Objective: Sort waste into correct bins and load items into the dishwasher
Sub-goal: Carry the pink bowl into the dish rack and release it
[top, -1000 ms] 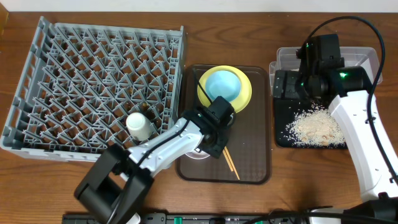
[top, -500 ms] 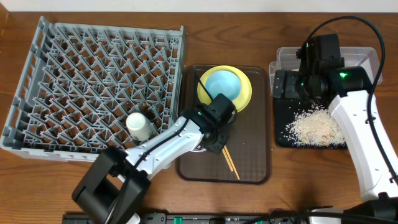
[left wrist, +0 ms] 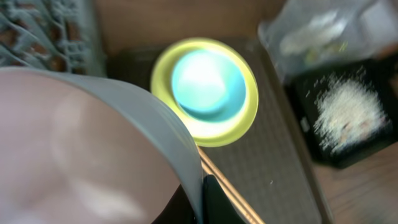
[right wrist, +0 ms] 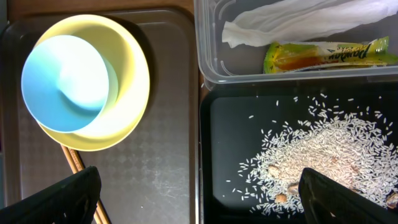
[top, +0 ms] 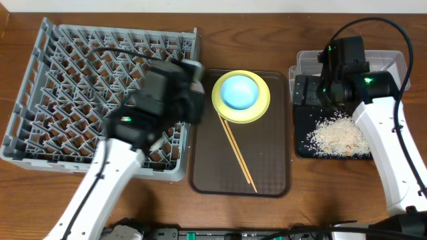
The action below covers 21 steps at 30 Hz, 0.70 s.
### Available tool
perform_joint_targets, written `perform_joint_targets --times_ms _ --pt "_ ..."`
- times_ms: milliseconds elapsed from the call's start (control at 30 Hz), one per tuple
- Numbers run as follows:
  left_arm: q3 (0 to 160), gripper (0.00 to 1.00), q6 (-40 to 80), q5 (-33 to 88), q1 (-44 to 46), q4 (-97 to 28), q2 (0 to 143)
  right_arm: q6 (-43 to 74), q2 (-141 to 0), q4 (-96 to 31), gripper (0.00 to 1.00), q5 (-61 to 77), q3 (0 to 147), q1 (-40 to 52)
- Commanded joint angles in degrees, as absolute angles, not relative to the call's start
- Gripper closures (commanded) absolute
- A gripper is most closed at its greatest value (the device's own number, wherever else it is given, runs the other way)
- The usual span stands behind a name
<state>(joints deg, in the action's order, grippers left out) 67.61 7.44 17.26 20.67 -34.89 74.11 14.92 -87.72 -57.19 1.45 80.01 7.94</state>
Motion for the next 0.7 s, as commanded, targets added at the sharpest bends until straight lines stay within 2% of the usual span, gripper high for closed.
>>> perform_joint_targets --times_ms 0,200,367,667 --pt "68.4 0.92 4.3 33.4 10.1 -33.4 74.2 15.6 -87.6 -57.2 0.01 0.6 80.9 7.5" --pt "68.4 0.92 4.3 55.1 -5.7 -28.0 79.4 15.6 -87.6 -57.2 0.01 0.6 80.9 7.5" --pt "68.4 0.92 4.8 69.2 -13.3 -25.1 86.4 15.6 -87.6 -57.3 0.01 0.6 80.9 7.5" --pt "68.4 0.92 5.0 80.6 -20.0 -24.5 98.0 15.6 -87.6 -57.3 0.01 0.6 80.9 7.5"
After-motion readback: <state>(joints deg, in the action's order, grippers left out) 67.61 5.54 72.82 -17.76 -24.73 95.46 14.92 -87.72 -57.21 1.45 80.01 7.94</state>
